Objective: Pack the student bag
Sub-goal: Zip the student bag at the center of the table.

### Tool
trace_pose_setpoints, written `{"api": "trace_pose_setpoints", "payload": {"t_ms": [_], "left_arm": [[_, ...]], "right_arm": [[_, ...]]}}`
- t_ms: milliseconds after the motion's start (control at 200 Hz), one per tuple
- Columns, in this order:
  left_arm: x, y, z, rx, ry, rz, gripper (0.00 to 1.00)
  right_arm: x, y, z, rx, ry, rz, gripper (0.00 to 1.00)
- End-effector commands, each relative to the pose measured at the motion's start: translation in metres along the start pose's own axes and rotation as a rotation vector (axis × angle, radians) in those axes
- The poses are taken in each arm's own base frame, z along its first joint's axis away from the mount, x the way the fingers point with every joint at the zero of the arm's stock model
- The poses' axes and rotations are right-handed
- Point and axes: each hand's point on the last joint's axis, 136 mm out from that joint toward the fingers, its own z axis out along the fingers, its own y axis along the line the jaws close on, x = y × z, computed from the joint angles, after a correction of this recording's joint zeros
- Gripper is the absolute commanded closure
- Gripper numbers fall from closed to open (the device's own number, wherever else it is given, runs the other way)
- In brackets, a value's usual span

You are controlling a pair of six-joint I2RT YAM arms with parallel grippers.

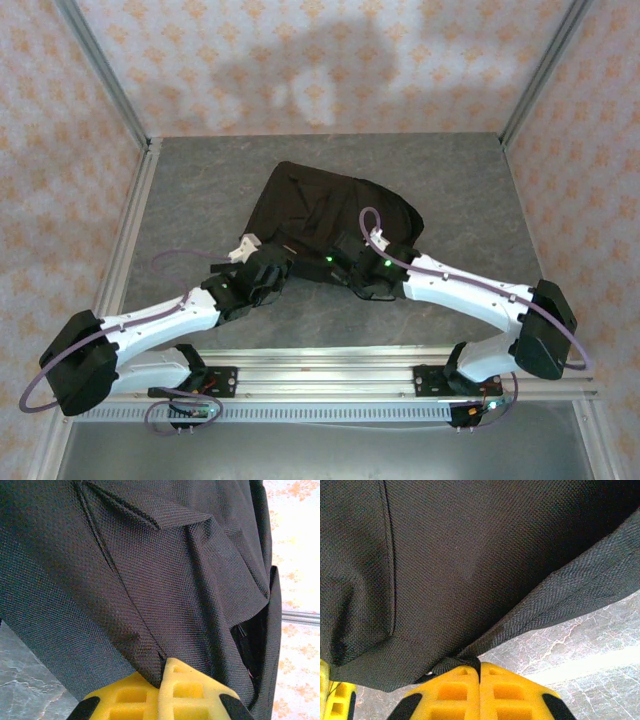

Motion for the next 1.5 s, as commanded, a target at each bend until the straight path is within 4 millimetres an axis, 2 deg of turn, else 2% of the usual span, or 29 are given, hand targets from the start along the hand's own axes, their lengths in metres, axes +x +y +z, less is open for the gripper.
{"api": "trace_pose_setpoints", "payload": {"t_ms": [0, 130, 445, 706, 881, 966, 1051, 1211, 1321, 1411, 1496], "left_arm": [[-0.032, 0.001, -0.011, -0.038, -0.154, 0.067, 1.0], [-0.035, 0.004, -0.01, -0.051, -0.174, 0.088, 1.0], [-0.034, 0.013, -0.004, -0.099, -0.183, 0.135, 1.0], [-0.041, 0.015, -0.006, -0.115, -0.205, 0.147, 1.0], [-0.042, 0.016, -0.005, -0.123, -0.206, 0.155, 1.0], [-0.04, 0.015, -0.004, -0.12, -0.199, 0.155, 1.0], [-0.036, 0.012, -0.002, -0.115, -0.183, 0.154, 1.0], [-0.029, 0.005, -0.001, -0.083, -0.142, 0.148, 1.0], [-0.027, -0.001, -0.003, -0.065, -0.126, 0.144, 1.0], [-0.026, -0.005, -0.004, -0.053, -0.115, 0.141, 1.0], [-0.023, -0.008, -0.003, -0.045, -0.099, 0.139, 1.0]], "right_arm": [[-0.018, -0.042, -0.002, 0.14, -0.06, -0.022, 1.0], [-0.022, -0.043, -0.003, 0.153, -0.056, -0.054, 1.0], [-0.028, -0.045, -0.01, 0.293, 0.025, -0.274, 1.0], [-0.027, -0.055, -0.015, 0.317, 0.081, -0.317, 1.0], [-0.036, -0.061, -0.02, 0.341, 0.079, -0.342, 1.0], [-0.034, -0.051, -0.019, 0.299, 0.101, -0.371, 1.0], [-0.013, -0.024, -0.016, 0.158, 0.214, -0.445, 1.0], [-0.007, 0.006, -0.034, -0.032, 0.235, -0.55, 1.0], [-0.005, 0.018, -0.046, -0.132, 0.231, -0.627, 0.75], [-0.003, 0.018, -0.044, -0.162, 0.224, -0.648, 0.63], [0.009, 0.02, -0.036, -0.202, 0.275, -0.626, 0.55]]}}
